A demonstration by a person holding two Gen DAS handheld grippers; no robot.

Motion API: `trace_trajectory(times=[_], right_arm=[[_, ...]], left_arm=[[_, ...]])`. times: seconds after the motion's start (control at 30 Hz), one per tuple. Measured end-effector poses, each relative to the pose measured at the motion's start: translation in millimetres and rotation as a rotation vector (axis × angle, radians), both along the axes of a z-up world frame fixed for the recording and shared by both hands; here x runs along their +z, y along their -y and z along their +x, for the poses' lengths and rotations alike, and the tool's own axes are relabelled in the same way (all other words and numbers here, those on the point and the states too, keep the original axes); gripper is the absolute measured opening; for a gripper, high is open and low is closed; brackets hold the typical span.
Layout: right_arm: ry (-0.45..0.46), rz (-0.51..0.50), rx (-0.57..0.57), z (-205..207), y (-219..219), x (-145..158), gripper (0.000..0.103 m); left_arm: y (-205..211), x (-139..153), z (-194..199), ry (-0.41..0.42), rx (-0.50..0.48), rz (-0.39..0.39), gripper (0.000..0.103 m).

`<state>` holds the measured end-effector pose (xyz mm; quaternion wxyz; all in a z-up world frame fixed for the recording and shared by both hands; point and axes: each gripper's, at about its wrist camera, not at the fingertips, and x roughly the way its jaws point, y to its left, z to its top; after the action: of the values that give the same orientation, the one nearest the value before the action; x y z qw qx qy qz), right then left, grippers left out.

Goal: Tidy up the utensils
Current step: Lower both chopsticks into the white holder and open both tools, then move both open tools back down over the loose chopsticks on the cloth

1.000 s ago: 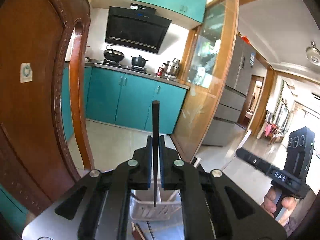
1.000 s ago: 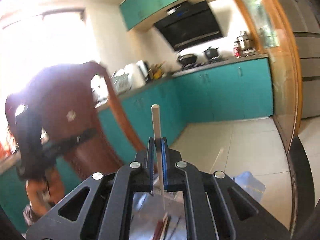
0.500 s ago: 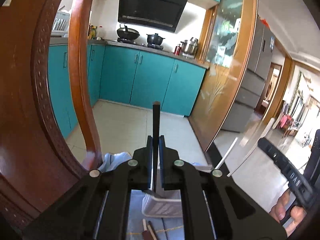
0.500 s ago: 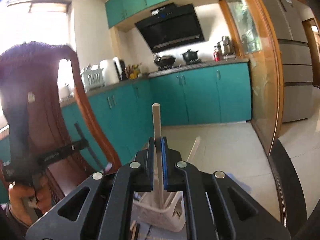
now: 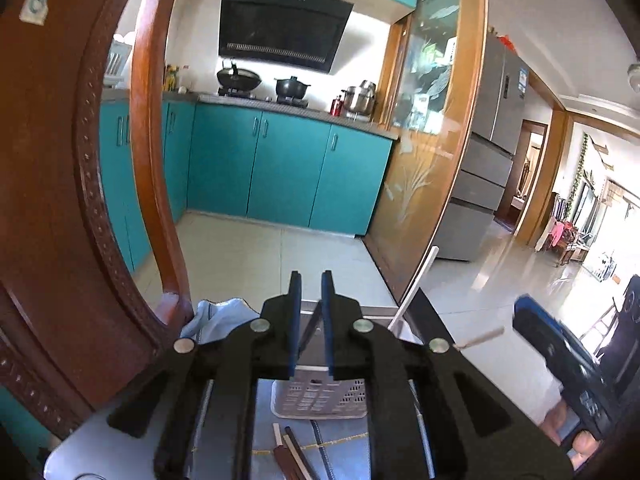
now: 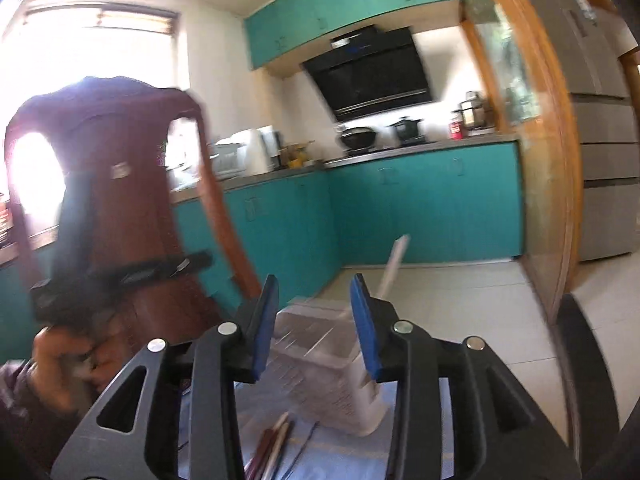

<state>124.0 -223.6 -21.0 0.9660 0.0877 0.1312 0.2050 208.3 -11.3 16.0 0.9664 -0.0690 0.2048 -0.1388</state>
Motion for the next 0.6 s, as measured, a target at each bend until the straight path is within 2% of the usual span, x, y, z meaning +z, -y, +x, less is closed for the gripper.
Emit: trace_trajectory(times=[0.07, 0.13, 0.17, 0.3, 0.37, 0.43, 0.53, 0.6], right_arm=[[-0.074, -0.069, 0.053, -5, -16, -22, 0.038], [-0.234, -0.168, 0.085, 5, -36, -57, 0.038], [-0.308, -0.202, 0.098, 12, -45, -73, 0.038], [-0.566, -0.313, 0.131, 35, -77, -134, 0.038], [-0.623, -0.336, 0.14, 38, -87, -150, 0.038], [-0.671, -0.357, 0.141, 41, -96, -162, 0.038], [-0.698, -0.411, 0.14, 40, -110, -175, 0.04], [-0.695, -0.411, 0.141, 38, -114, -178, 0.042]], left_arm=[[-2, -4, -11, 0.028, 0.015, 0.029, 0.019], [-5, -14, -18, 0.025, 0.028, 0.055, 0.029], [-8, -21, -20, 0.014, 0.038, 0.065, 0.03], [-25, -58, -19, -0.1, 0.094, 0.084, 0.032], [-32, -72, -17, -0.161, 0.115, 0.086, 0.033], [-38, -82, -18, -0.207, 0.135, 0.085, 0.045], [-42, -88, -22, -0.217, 0.144, 0.086, 0.051], [-44, -91, -24, -0.221, 0.147, 0.099, 0.055]])
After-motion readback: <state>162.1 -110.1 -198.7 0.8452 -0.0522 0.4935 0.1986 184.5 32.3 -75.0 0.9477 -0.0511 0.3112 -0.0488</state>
